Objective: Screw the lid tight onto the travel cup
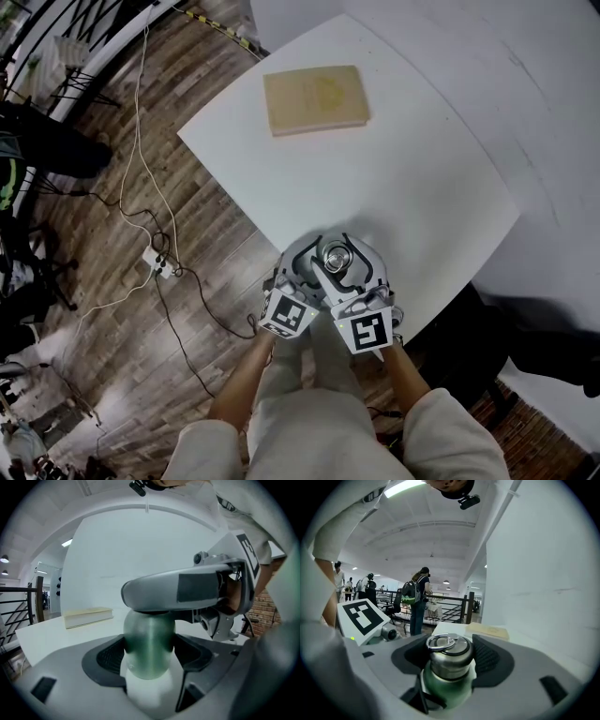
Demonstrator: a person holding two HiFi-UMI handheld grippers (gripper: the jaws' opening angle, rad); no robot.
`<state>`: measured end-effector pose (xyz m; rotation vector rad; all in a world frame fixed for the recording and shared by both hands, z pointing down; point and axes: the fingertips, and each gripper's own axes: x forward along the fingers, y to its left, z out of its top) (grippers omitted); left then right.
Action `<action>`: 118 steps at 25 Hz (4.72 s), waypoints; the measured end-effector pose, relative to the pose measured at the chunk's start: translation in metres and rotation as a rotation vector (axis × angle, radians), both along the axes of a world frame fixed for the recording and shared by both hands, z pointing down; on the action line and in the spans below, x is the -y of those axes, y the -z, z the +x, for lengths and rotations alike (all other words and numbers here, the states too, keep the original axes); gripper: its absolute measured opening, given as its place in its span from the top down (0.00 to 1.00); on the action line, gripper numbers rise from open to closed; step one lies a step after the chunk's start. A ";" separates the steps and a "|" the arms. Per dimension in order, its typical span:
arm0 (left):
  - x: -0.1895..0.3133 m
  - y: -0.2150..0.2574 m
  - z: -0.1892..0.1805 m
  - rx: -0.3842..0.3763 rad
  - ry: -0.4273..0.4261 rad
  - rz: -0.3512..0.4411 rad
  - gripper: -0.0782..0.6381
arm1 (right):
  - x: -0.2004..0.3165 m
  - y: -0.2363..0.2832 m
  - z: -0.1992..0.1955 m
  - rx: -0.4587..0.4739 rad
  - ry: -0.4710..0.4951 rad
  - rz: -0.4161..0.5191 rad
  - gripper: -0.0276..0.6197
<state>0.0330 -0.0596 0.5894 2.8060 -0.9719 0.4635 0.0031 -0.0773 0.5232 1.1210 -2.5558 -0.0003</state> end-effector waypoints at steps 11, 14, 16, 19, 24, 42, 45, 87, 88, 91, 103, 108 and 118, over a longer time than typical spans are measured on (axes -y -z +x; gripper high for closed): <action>-0.001 -0.002 0.001 0.003 -0.002 0.008 0.43 | 0.002 0.004 0.001 0.072 -0.069 0.028 0.54; -0.001 -0.001 0.000 0.003 -0.003 0.009 0.43 | -0.003 0.006 -0.005 0.119 0.002 0.004 0.48; -0.001 -0.001 0.001 0.002 -0.004 0.010 0.43 | -0.008 0.005 -0.006 0.108 0.064 -0.014 0.46; -0.002 0.000 0.000 0.002 -0.003 0.012 0.43 | -0.011 0.005 -0.006 0.093 0.145 -0.019 0.44; -0.002 0.000 0.001 0.002 -0.004 0.013 0.43 | -0.014 0.003 0.001 0.097 0.238 -0.058 0.44; -0.002 -0.005 0.000 0.009 -0.012 0.007 0.43 | -0.021 -0.003 -0.011 -0.023 0.688 -0.095 0.48; -0.003 -0.004 0.000 0.008 -0.013 0.008 0.43 | -0.021 -0.002 -0.011 -0.031 0.721 -0.110 0.50; -0.001 -0.002 0.000 0.005 0.000 0.000 0.43 | 0.003 -0.004 0.005 0.043 -0.110 -0.003 0.56; -0.001 -0.002 0.000 0.005 0.000 0.000 0.43 | 0.003 -0.003 0.005 0.043 -0.122 0.000 0.56; -0.001 -0.001 0.000 0.004 0.000 0.002 0.43 | 0.004 -0.002 0.004 0.045 -0.155 0.011 0.56; -0.002 -0.002 0.001 0.002 -0.002 -0.002 0.43 | 0.005 0.001 0.004 0.110 -0.167 0.020 0.56; -0.003 0.001 0.001 -0.025 -0.009 -0.023 0.43 | 0.001 0.006 0.003 0.172 -0.137 -0.013 0.46; -0.028 0.009 -0.041 -0.009 0.053 -0.059 0.43 | -0.025 0.019 0.024 0.171 -0.135 -0.024 0.50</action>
